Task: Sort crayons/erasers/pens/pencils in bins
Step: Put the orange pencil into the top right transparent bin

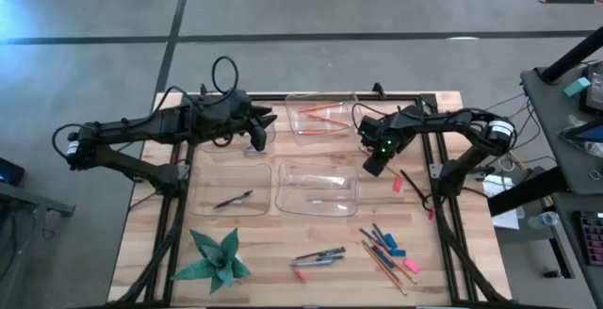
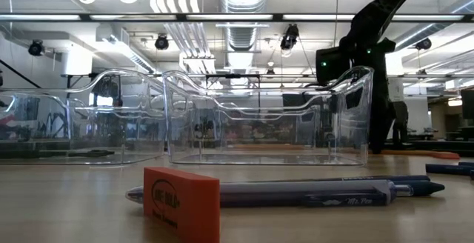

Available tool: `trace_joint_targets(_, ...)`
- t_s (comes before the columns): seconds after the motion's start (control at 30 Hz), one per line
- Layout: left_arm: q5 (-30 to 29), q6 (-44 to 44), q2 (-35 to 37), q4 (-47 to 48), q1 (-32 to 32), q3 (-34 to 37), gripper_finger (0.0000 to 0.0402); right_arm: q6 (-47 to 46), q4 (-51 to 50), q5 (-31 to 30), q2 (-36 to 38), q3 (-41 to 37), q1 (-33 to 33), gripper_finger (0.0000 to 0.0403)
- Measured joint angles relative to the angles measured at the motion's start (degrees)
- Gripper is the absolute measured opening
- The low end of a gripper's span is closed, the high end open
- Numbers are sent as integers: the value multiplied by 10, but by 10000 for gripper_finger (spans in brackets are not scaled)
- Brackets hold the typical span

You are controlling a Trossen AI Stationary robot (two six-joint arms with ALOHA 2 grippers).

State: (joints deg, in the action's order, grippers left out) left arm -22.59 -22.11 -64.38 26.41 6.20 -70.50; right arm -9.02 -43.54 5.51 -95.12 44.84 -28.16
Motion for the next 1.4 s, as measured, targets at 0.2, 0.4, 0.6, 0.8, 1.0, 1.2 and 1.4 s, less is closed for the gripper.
trace_joint_targets(0.2, 0, 0, 0, 0, 0, 0, 116, 20, -28, 31, 67, -3, 0, 11)
trace_joint_targets(0.4, 0, 0, 0, 0, 1, 0, 116, 19, -52, 93, 163, -8, 2, 9)
trace_joint_targets(0.6, 1, 0, 0, -1, 1, 0, 116, 2, -66, 102, 248, -6, 1, 9)
trace_joint_targets(0.8, 0, 1, -8, -17, 1, 0, 116, -22, -63, 99, 327, -3, 0, 9)
trace_joint_targets(1.0, 1, 50, -41, -74, 2, 0, 116, -31, 33, 96, 370, 24, 0, 9)
trace_joint_targets(1.2, 1, 79, -57, -143, 6, 0, 116, -29, 215, 95, 360, 66, 0, 9)
trace_joint_targets(1.4, 3, 88, -77, -156, 25, 0, 116, 12, 318, 95, 310, 131, 0, 9)
